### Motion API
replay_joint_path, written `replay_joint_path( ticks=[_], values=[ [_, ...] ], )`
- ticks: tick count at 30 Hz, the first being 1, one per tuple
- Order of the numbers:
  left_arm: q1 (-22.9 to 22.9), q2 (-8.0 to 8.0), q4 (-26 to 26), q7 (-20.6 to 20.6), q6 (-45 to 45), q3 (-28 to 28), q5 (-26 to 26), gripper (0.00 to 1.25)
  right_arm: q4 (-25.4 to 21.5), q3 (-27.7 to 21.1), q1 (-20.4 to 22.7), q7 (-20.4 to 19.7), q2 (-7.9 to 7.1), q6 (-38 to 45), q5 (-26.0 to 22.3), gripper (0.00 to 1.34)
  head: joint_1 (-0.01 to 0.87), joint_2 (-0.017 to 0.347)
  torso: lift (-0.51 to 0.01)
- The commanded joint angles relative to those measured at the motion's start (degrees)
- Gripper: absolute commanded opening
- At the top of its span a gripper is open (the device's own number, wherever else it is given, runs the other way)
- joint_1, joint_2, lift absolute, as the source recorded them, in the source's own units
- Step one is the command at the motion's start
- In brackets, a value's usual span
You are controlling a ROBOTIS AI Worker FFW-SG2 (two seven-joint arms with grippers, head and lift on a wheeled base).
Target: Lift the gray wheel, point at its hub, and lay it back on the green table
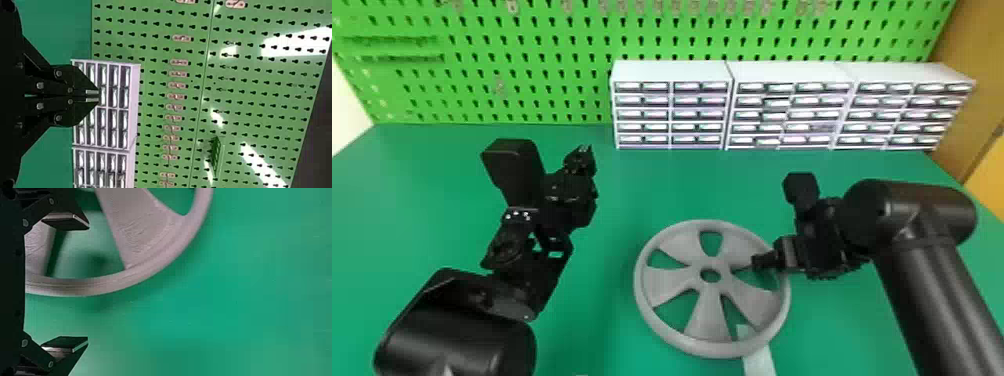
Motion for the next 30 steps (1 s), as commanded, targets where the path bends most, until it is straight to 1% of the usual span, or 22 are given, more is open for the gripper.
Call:
replay_joint_path(
  ticks=[1, 5, 7, 10, 14, 17, 19, 22, 27, 30],
  values=[
    [-0.01, -0.01, 0.08, 0.0, 0.0, -0.11, 0.0, 0.02, -3.78, -1.95, 1.5, -0.03, -0.23, -2.16, -0.54, 1.08, 0.692, 0.048, -0.093],
    [0.07, -0.01, 0.17, 0.0, 0.0, 0.07, 0.0, 0.02, -8.79, -2.92, 3.43, 0.06, -0.93, -6.29, -1.33, 1.08, 0.692, 0.048, -0.093],
    [0.07, 0.08, 0.17, 0.0, 0.0, 0.07, 0.0, 0.02, -10.64, -3.36, 3.96, 0.06, -1.11, -7.35, -1.33, 1.08, 0.692, 0.048, -0.093],
    [0.16, -0.01, 0.17, 0.0, 0.0, 0.07, 0.0, 0.02, -13.36, -3.36, 5.01, 0.06, -1.81, -10.77, -1.77, 1.08, 0.692, 0.048, -0.093],
    [0.25, -0.01, 0.08, 0.0, 0.0, 0.24, 0.0, 0.02, -16.35, -2.39, 8.35, 0.15, -3.66, -21.06, -5.82, 1.08, 0.692, 0.048, -0.093],
    [0.34, -0.01, 0.08, 0.0, 0.0, 0.33, 0.0, 0.02, -18.55, -2.13, 10.46, 0.15, -4.36, -26.68, -6.43, 1.08, 0.692, 0.048, -0.093],
    [0.43, -0.01, 0.08, 0.0, 0.0, 0.33, 0.0, 0.02, -20.04, -2.56, 11.87, 0.68, -4.45, -29.93, -6.43, 1.08, 0.692, 0.048, -0.093],
    [0.51, -0.09, 0.08, 0.0, -0.09, 0.42, 0.0, 0.02, -21.63, -3.44, 14.07, 2.88, -4.71, -34.59, -5.55, 1.08, 0.692, 0.048, -0.093],
    [0.6, -0.09, 0.08, 0.0, -0.35, 0.68, 0.0, 0.02, -24.35, -5.47, 17.58, 5.69, -4.62, -41.8, -2.3, 1.08, 0.692, 0.048, -0.093],
    [0.69, -0.09, 0.08, 0.0, -0.53, 0.86, 0.0, 0.02, -25.49, -6.52, 19.87, 7.18, -4.53, -47.34, 0.6, 1.08, 0.692, 0.048, -0.093]
  ],
)
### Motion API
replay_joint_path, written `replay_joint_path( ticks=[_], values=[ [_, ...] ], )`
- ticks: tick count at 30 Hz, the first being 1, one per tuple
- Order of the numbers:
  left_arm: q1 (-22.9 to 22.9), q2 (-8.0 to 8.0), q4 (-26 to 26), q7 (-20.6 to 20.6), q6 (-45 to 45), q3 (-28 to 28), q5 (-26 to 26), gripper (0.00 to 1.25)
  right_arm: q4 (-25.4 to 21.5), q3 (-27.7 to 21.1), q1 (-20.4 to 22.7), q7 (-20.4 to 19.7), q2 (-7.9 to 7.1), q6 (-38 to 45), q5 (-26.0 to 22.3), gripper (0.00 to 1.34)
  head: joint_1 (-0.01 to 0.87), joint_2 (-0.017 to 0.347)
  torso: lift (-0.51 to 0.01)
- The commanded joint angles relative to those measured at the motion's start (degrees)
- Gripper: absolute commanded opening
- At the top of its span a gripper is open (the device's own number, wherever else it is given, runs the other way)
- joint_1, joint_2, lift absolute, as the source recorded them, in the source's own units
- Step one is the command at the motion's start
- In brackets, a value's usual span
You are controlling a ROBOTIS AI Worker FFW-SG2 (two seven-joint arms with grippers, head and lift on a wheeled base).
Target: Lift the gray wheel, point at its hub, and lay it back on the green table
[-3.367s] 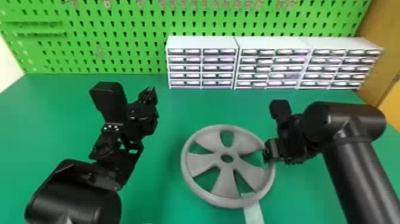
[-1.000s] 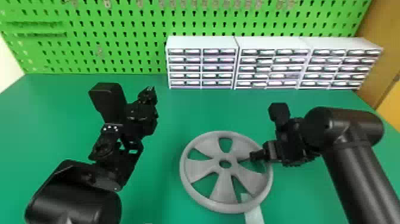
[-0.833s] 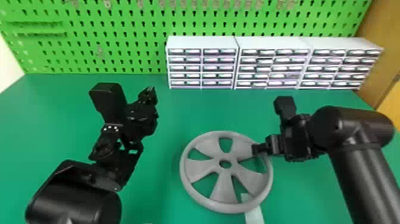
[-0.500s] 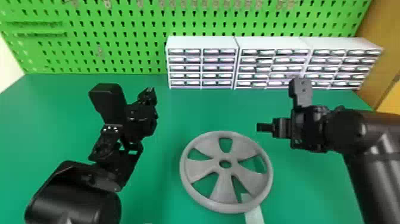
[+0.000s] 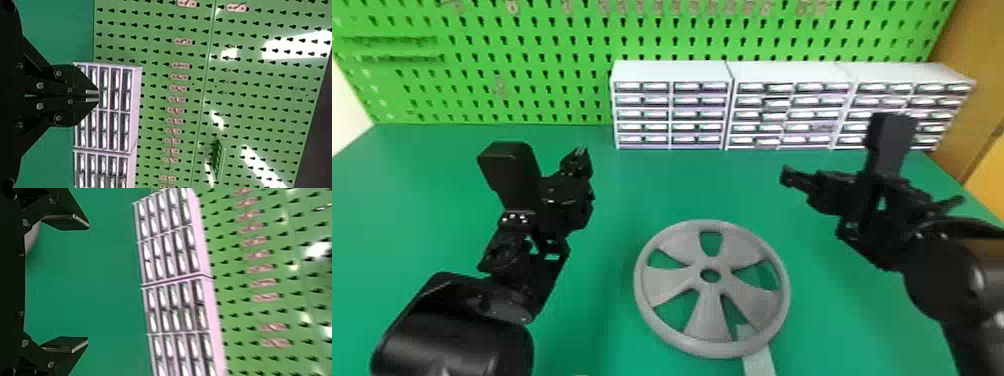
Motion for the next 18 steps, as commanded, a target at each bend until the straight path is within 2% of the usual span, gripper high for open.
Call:
replay_joint_path(
  ticks=[1, 8, 12, 18],
  values=[
    [0.1, -0.09, -0.01, 0.0, -0.21, 0.19, 0.0, 0.02, -1.92, -1.54, 3.38, 1.41, 0.14, -8.27, 4.13, 1.08, 0.692, 0.048, -0.093],
    [0.36, -0.44, -0.01, 0.0, -0.47, 0.63, 0.0, 0.02, -1.92, -3.03, 9.0, 2.91, 0.93, -25.06, 9.67, 1.08, 0.692, 0.048, -0.093],
    [0.54, -0.53, -0.01, 0.0, -0.56, 0.81, -0.09, 0.02, -1.83, -4.35, 11.55, 3.43, 2.16, -30.59, 12.22, 1.08, 0.692, 0.048, -0.093],
    [0.72, -0.79, -0.01, 0.0, -0.65, 1.07, -0.18, 0.02, -1.56, -4.97, 14.36, 3.87, 2.95, -36.22, 14.68, 1.06, 0.692, 0.048, -0.093]
  ],
)
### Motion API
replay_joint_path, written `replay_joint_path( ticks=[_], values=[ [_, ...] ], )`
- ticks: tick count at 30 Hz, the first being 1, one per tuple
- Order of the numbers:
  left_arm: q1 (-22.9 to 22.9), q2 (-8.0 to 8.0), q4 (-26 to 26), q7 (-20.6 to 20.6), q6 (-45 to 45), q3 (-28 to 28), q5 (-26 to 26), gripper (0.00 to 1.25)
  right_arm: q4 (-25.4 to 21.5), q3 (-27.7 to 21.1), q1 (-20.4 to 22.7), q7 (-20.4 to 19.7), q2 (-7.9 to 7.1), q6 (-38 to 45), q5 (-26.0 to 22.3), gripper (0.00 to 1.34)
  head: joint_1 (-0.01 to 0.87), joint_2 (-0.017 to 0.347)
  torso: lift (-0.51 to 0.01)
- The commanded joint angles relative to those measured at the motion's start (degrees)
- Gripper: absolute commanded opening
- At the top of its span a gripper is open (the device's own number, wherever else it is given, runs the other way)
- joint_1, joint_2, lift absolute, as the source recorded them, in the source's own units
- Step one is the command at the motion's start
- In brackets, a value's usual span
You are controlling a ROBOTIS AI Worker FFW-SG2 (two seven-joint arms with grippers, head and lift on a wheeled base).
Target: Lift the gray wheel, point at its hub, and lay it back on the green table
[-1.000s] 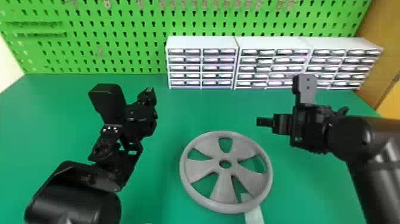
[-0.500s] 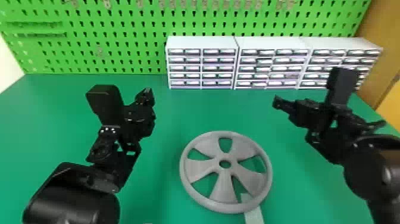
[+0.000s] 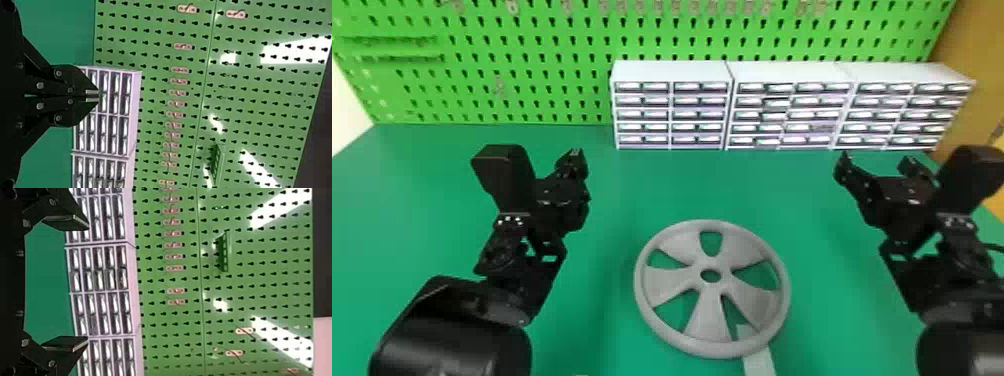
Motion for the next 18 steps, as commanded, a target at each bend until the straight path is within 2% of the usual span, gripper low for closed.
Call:
replay_joint_path(
  ticks=[1, 18],
  values=[
    [0.1, -0.13, 0.0, 0.0, -0.04, 0.15, -0.09, 0.02, 0.29, -0.28, 1.98, 0.03, 0.52, -4.16, 1.66, 1.06, 0.692, 0.048, -0.093],
    [0.27, -0.3, 0.08, 0.0, -0.13, -0.12, -0.53, 0.02, 0.38, 0.34, 3.56, 0.12, 0.43, -5.57, 2.89, 1.05, 0.692, 0.048, -0.093]
  ],
)
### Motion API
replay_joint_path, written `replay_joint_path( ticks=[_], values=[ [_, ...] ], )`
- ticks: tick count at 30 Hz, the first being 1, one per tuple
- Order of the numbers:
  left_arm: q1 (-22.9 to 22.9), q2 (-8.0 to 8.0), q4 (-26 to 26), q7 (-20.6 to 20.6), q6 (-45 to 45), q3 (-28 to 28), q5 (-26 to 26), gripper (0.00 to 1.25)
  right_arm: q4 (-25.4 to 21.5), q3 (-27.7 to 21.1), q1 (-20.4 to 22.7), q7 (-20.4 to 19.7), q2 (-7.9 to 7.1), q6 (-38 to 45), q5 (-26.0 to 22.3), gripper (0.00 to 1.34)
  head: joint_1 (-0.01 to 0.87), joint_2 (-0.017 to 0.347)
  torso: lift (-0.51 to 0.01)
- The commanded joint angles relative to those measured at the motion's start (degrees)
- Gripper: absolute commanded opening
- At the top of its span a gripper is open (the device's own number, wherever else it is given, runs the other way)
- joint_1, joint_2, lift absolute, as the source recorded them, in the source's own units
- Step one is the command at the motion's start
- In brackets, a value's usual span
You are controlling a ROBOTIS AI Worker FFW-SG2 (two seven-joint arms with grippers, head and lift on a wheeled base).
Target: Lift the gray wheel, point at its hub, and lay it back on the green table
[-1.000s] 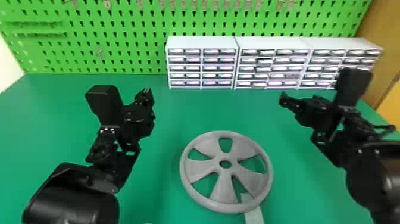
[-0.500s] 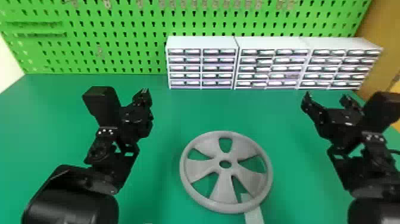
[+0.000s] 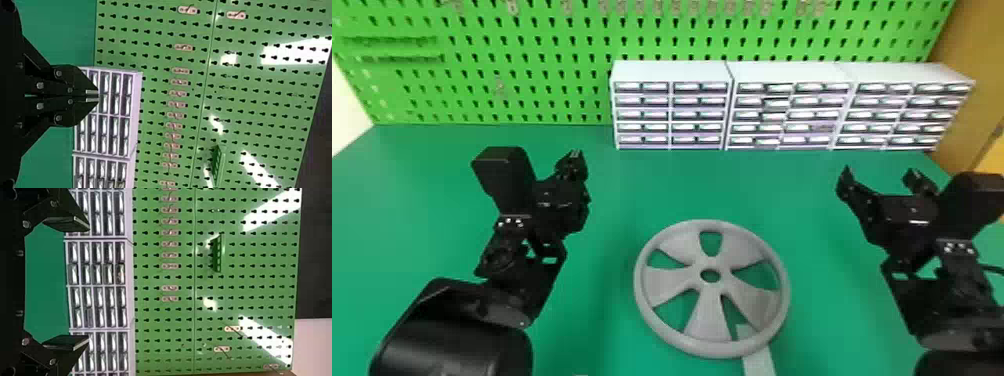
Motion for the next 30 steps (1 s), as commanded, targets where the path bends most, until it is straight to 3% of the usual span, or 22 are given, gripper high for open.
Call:
replay_joint_path(
  ticks=[1, 14, 15, 19, 23, 25, 30],
  values=[
    [0.0, 0.0, 0.0, 0.0, 0.0, -0.13, -0.08, 0.02, 0.0, 0.06, 0.01, 0.0, 0.0, 0.05, 0.13, 1.05, 0.692, 0.048, -0.093],
    [0.0, -0.18, 0.0, 0.09, 0.0, -0.04, 0.45, 0.04, 0.0, 0.32, -0.17, 0.0, 0.0, 0.49, 0.66, 1.05, 0.692, 0.048, -0.093],
    [0.09, -0.18, 0.09, 0.18, 0.0, 0.05, 0.54, 0.08, 0.0, 0.32, -0.17, 0.0, 0.0, 0.58, 0.66, 1.05, 0.692, 0.048, -0.093],
    [0.27, -0.18, 0.18, 0.7, -0.7, 0.14, 1.24, 0.67, 0.09, 0.67, -0.25, 0.0, 0.0, 0.75, 0.83, 1.05, 0.692, 0.048, -0.093],
    [0.18, -0.18, 0.88, 0.7, -0.96, 0.22, 2.12, 1.14, 0.0, 1.02, -0.25, 0.0, 0.0, 0.75, 1.1, 1.05, 0.692, 0.048, -0.093],
    [0.18, -0.18, 0.97, 0.7, -0.96, 0.22, 2.12, 1.24, 0.0, 1.11, -0.25, 0.0, -0.09, 0.75, 1.27, 1.05, 0.692, 0.048, -0.093],
    [0.09, -0.27, 1.06, 0.53, -0.61, 0.14, 1.94, 1.25, 0.0, 1.2, -0.25, 0.0, 0.0, 0.93, 1.36, 1.05, 0.692, 0.048, -0.093]
  ],
)
